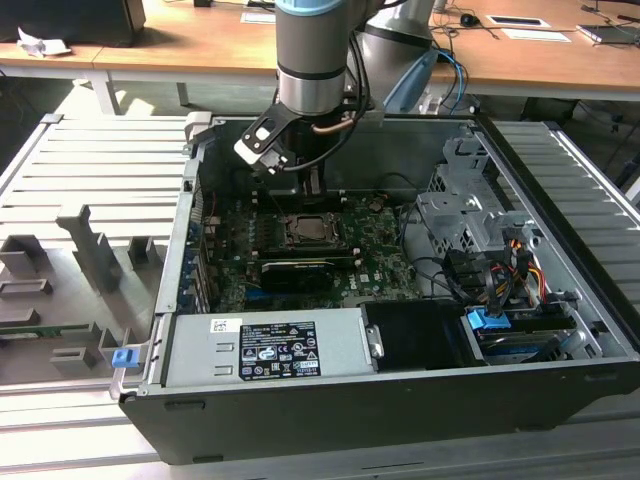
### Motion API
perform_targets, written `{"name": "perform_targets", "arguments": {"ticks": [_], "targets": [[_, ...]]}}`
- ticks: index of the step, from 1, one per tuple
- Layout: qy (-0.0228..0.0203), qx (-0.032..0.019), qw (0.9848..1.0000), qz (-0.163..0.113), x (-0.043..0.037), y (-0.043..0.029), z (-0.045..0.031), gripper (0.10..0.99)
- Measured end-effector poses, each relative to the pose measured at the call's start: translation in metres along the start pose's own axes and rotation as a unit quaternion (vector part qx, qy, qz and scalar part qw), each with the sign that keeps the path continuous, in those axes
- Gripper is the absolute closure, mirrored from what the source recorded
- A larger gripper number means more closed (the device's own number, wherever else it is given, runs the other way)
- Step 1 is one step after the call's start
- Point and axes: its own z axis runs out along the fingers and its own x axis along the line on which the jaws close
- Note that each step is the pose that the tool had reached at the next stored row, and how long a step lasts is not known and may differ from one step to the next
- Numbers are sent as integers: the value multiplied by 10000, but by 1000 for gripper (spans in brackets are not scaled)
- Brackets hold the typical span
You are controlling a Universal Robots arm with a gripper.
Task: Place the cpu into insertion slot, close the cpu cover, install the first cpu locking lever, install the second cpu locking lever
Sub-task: 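Install the first cpu locking lever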
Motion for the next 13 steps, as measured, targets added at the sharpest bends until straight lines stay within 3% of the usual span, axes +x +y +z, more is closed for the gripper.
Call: {"name": "perform_targets", "arguments": {"ticks": [13], "targets": [[1,0,10000,0,1,-5,-17,980]]}}
